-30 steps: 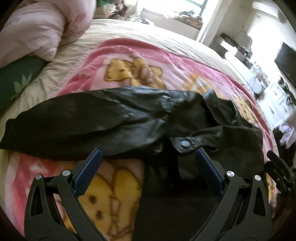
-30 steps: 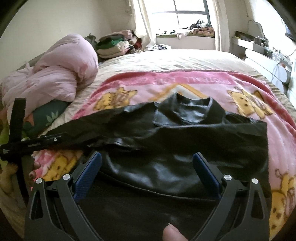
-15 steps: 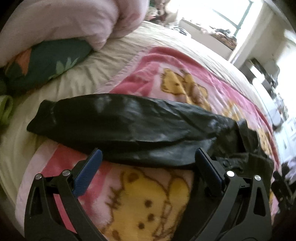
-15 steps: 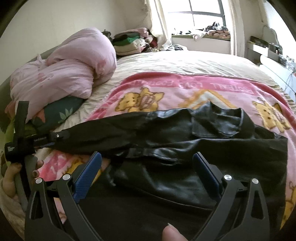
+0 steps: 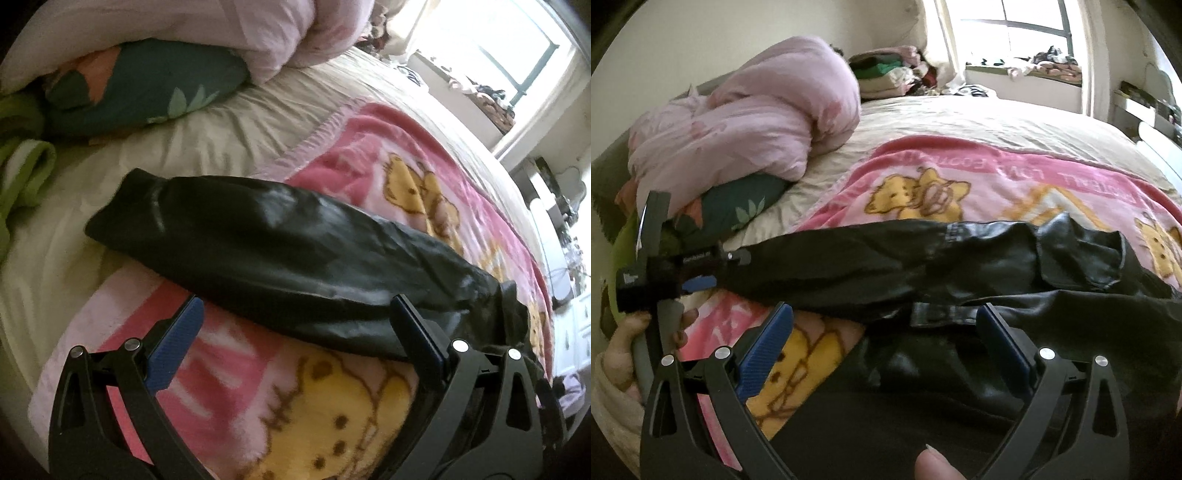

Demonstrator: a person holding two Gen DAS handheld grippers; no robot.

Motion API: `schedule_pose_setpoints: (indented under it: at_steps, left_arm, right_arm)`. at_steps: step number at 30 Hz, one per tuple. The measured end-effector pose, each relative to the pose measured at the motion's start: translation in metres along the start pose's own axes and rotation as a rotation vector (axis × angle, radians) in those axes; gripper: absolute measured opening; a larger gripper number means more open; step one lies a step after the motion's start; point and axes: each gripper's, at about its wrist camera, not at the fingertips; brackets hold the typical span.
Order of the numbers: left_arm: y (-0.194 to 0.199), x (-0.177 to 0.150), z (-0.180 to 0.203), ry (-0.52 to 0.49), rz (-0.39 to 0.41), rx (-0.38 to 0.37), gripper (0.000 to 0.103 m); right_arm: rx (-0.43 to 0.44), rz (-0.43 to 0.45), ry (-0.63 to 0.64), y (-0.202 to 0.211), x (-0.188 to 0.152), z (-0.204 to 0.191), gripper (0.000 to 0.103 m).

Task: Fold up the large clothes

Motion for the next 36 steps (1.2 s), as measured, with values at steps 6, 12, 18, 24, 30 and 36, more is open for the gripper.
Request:
schedule_pose_setpoints:
  at_steps: [6, 12, 18, 24, 30, 36]
  left_arm:
    - [0.0, 0.007, -0.022, 0.083, 0.002, 0.02, 0.094]
    - [0.001, 0.014, -0.041, 0.133, 0.012, 0.046, 0.094]
    - [-0.015, 0.018, -0.062, 0.204, -0.023, 0.073, 0.094]
    - [-0.038, 0.016, -0.087, 0.304, -0.078, 0.105, 0.094]
    - [-0.052, 0.02, -0.096, 0.353, -0.075, 0.07, 0.094]
    - [-0.055, 0.023, -0.091, 0.34, -0.002, 0.072, 0.089]
  right_arm:
    - [0.043, -0.035, 0.04, -0.02, 0.001, -0.026, 0.099]
    - [0.066, -0.059, 0.072, -0.037, -0.001, -0.048, 0.099]
    - [0.085, -0.065, 0.072, -0.042, -0.003, -0.055, 0.099]
    - [0.059, -0.075, 0.06, -0.038, -0.01, -0.048, 0.099]
    - [-0.029, -0.055, 0.085, -0.013, -0.024, -0.028, 0.099]
    - [-0.07, -0.024, 0.016, 0.019, -0.036, 0.003, 0.099]
Point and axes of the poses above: each gripper's, at about its wrist camera, not at the fingertips, and y roughly against the way its jaws point, z to its right, x to its top, and after that the axes turned 1 degree about y, right-handed
